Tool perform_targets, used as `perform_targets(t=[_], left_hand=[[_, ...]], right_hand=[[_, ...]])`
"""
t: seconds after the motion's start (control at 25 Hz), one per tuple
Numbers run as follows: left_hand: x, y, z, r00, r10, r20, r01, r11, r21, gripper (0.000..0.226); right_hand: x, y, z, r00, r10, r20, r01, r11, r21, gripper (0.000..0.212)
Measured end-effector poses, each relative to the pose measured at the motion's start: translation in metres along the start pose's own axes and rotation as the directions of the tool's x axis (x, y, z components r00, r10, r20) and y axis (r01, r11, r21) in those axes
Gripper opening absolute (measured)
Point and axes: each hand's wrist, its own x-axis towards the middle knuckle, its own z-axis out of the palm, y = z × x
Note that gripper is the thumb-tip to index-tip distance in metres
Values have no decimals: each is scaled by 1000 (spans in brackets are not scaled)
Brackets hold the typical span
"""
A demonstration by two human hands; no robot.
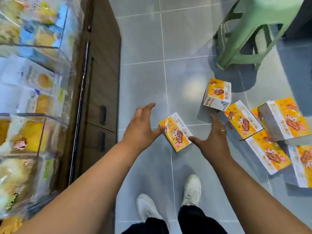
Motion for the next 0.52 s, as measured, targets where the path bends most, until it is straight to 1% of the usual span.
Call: perform_targets(t=[0.12, 0.32, 0.4, 0.52], left_hand=[[58, -48, 69, 1000, -20, 2, 20, 1000, -6, 84], [128, -127, 182, 1000, -18, 23, 18, 1000, 14, 91], [153, -159, 225, 999, -34, 41, 34, 999, 12, 97], [183, -198, 278, 994, -64, 87, 58, 996, 67, 102]], right_hand=[[48, 54, 69, 997, 72, 13, -71, 997, -42, 108], [110, 143, 171, 975, 216, 60, -201, 961, -189, 118], [132, 176, 210, 961, 268, 71, -250, 948, -198, 122], [157, 217, 255, 933, 350, 88, -331, 927, -177, 124]])
